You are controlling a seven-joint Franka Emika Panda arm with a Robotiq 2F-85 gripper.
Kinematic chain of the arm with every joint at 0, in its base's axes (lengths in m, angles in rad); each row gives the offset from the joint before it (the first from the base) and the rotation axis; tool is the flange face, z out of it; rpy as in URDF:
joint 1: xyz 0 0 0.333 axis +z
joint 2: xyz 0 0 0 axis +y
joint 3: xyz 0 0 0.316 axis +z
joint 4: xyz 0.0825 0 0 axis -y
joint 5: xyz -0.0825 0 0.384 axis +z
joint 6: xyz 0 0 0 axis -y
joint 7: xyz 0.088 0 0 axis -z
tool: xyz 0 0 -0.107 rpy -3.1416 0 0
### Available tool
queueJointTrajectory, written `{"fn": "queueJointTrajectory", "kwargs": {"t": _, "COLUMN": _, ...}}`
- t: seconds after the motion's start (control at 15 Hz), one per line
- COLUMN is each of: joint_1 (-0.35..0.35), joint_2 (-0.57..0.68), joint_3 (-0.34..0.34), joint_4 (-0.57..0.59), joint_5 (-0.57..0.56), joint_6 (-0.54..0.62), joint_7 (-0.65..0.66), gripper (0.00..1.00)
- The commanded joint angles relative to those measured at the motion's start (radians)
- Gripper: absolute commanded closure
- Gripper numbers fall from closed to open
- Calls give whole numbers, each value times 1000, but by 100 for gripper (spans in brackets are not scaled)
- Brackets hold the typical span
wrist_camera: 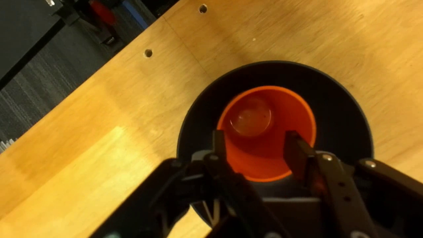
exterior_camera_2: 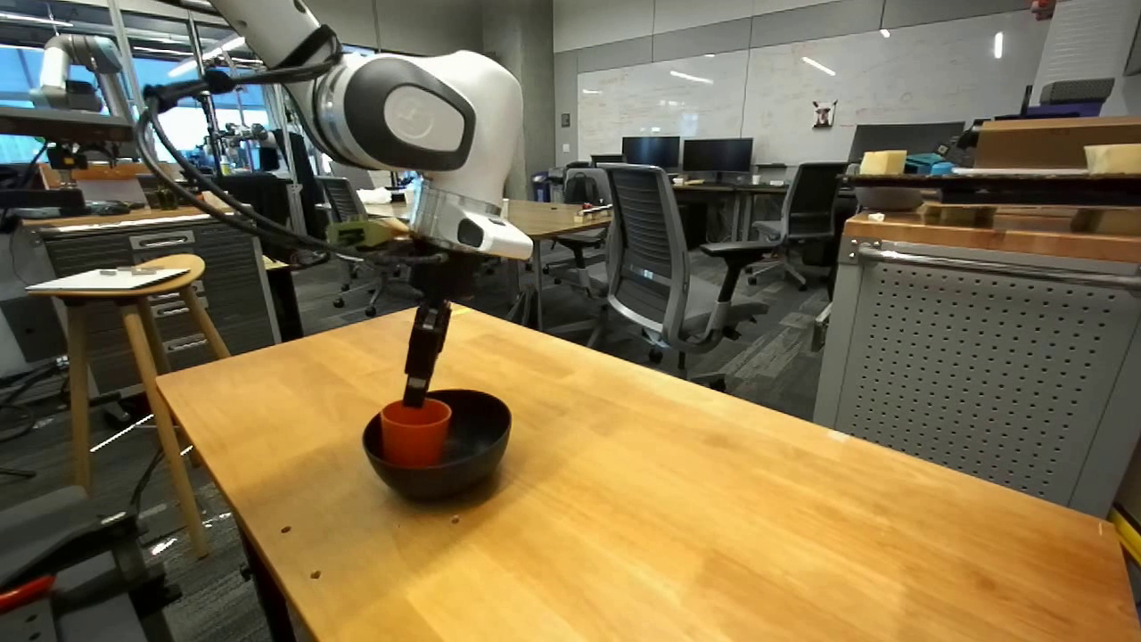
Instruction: Put the orange plastic cup inside the black bowl
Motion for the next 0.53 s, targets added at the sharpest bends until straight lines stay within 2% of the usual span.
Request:
{"fn": "queueJointTrajectory", "kwargs": {"t": 0.0, "joint_1": 46, "joint_2": -234, "joint_3": 7, "joint_4": -99, "joint_5": -124, "joint_6": 7, "joint_7": 41, "gripper": 17}}
{"fn": "queueJointTrajectory", "kwargs": {"t": 0.13, "joint_1": 58, "joint_2": -332, "joint_3": 37, "joint_4": -109, "joint_5": -228, "joint_6": -17, "joint_7": 83, "gripper": 2}}
{"fn": "queueJointTrajectory", "kwargs": {"t": 0.33, "joint_1": 64, "joint_2": -469, "joint_3": 122, "joint_4": -110, "joint_5": -350, "joint_6": -116, "joint_7": 95, "gripper": 0}}
{"fn": "queueJointTrajectory", "kwargs": {"t": 0.47, "joint_1": 73, "joint_2": -556, "joint_3": 181, "joint_4": -102, "joint_5": -353, "joint_6": -212, "joint_7": 52, "gripper": 0}}
